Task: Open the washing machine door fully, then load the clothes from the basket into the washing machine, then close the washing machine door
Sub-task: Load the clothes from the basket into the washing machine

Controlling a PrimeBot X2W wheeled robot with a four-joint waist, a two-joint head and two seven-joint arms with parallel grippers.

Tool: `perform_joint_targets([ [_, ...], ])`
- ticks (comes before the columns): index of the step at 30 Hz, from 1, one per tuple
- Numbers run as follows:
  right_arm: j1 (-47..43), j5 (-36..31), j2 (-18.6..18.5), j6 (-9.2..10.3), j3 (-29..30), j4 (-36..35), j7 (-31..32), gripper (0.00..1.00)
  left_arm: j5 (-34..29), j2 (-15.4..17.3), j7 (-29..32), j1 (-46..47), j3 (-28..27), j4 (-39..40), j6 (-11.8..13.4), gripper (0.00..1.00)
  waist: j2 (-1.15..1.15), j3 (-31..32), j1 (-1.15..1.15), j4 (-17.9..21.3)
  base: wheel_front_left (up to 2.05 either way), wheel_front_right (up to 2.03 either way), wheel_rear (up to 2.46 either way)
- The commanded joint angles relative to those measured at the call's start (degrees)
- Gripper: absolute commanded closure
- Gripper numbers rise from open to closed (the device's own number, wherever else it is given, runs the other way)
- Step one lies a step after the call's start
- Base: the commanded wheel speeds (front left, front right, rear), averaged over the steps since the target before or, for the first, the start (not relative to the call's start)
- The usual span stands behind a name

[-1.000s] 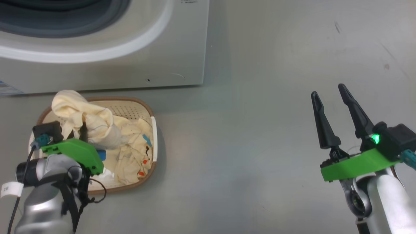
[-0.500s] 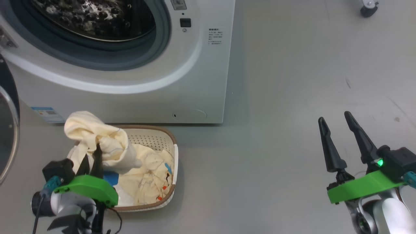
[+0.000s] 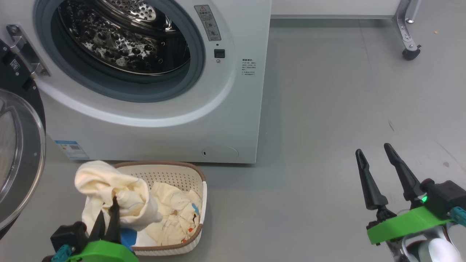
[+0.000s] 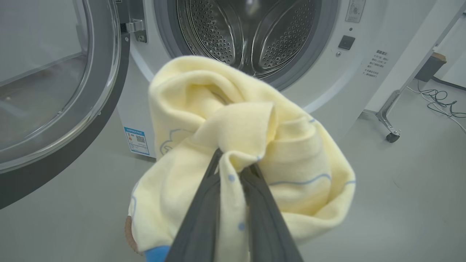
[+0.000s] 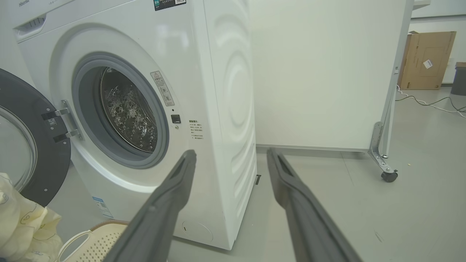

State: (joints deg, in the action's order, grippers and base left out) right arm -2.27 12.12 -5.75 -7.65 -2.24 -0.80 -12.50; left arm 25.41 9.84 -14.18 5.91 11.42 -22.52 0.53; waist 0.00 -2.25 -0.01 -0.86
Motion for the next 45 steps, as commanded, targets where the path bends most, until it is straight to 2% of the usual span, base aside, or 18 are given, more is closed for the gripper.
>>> perform_joint_targets([
  [1, 0.6, 0.5, -0.7, 0.16, -1.0, -2.1, 0.2, 0.00, -0.6, 0.8, -0.8, 1.2, -2.6, 2.7, -0.2, 1.00, 0.00, 0.1, 0.01, -0.1, 0.00, 0.00, 0.00],
  [15, 0.5, 0.7, -0.3, 0.16, -1.6, -1.9, -0.1, 0.00, -2.6, -0.2, -0.8, -0.2, -3.9, 5.1, -1.4, 1.00, 0.00, -0.3, 0.01, 0.4, 0.00, 0.00, 0.00],
  [24, 1.5, 0.7, -0.3, 0.16, -2.1, -2.0, -0.3, 0.00, -3.5, -0.4, -0.8, 1.8, -5.8, 6.7, -2.0, 1.00, 0.00, -3.7, 0.01, 2.1, 0.00, 0.00, 0.00],
  [32, 3.7, 0.5, -0.3, 0.16, -2.8, -2.1, -0.6, 0.00, -3.8, 1.9, -0.8, 8.7, -8.9, 9.2, -2.9, 1.00, 0.00, -9.9, 0.01, 4.4, 0.00, 0.00, 0.00],
  [45, 9.1, 0.4, 0.9, 0.16, -4.5, -1.3, -1.8, 0.00, -1.8, 7.5, 2.6, 28.7, -12.4, 10.3, -3.4, 1.00, 0.00, -23.1, 0.01, 9.3, 0.00, 0.00, 0.00],
])
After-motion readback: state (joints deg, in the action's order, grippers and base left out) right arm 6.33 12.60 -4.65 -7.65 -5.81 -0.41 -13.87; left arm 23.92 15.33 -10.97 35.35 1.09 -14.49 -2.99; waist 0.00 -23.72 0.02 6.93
